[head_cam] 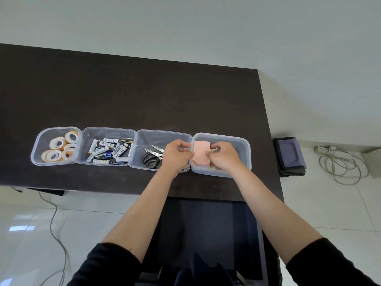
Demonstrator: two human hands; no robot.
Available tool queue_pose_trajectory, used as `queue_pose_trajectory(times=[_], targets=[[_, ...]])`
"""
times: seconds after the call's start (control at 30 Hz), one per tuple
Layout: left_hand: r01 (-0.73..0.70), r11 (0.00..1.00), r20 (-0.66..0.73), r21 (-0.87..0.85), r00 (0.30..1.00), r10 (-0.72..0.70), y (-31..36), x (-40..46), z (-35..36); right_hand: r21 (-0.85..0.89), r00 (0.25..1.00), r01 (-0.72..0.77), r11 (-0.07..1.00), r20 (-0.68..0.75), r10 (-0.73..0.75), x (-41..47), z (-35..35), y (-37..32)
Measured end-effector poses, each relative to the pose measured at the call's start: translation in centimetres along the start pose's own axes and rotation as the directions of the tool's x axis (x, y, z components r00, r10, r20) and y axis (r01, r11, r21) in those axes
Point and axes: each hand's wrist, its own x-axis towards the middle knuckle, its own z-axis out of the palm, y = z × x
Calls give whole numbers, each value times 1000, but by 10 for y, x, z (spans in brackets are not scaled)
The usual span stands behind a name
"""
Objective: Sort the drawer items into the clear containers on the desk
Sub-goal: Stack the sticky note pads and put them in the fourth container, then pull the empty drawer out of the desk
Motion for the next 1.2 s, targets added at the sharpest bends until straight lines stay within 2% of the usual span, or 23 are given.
queue_pose_trajectory(times=[0.13,0.27,0.43,0.53,0.6,0.8,0.93,1.03,1.2], targets=[[-59,991,-41,122,997,64,4,-5,0,23,998,16,1000,-55,-15,-12,-5,0],[-132,965,-58,228,987,149,6,-24,-3,119,967,114,986,-241,-83,-40,-5,7],[-313,922,-145,229,925,351,-12,-79,-5,163,871,357,920,-412,-266,-91,9,35],[-323,929,-195,180,914,355,-40,-117,-7,180,836,411,894,-466,-291,-130,31,59],[-291,943,-218,163,921,322,-67,-145,-8,209,844,413,886,-454,-287,-158,51,79],[-126,964,-209,233,962,176,-173,-224,-17,296,922,274,915,-352,-162,-255,123,156],[-51,948,-199,313,973,118,-231,-274,-35,448,969,53,893,-241,63,-306,160,193],[30,936,-218,352,975,51,-260,-293,-52,508,956,-132,851,-161,244,-327,184,216],[71,939,-206,336,979,0,-279,-290,-59,624,934,-237,744,-64,352,-326,200,227]])
